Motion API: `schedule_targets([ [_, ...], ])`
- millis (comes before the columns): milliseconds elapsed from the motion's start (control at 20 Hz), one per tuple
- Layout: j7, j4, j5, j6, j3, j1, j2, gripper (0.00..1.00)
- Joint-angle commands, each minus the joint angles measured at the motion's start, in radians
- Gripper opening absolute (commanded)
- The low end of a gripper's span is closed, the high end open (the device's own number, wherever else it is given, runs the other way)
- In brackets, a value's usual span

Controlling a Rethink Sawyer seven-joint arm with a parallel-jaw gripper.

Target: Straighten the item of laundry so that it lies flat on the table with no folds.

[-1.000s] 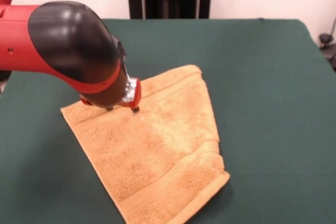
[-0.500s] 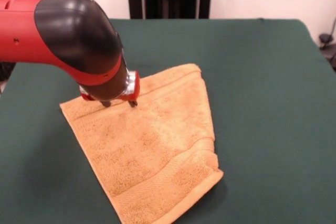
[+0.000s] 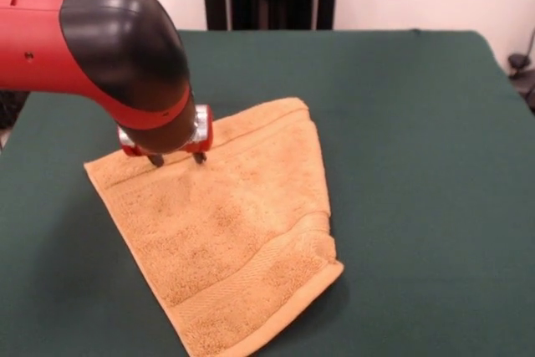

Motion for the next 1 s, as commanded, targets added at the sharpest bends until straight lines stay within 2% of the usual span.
schedule_targets([
  [50,-0.334,0.179,-0.068,0.013,-0.027,-0.019,-0.061,1.0],
  [350,-0.287,0.222,-0.047,0.037,-0.021,-0.01,-0.11,1.0],
  [600,-0.281,0.212,-0.037,0.06,-0.021,-0.002,-0.124,1.0],
  [700,-0.251,0.179,0.001,0.082,0.0,0.0,-0.102,1.0],
  [800,-0.203,0.145,0.036,0.044,0.032,0.013,-0.083,1.0],
  [1000,-0.178,-0.012,0.044,0.087,0.056,0.089,-0.019,1.0],
])
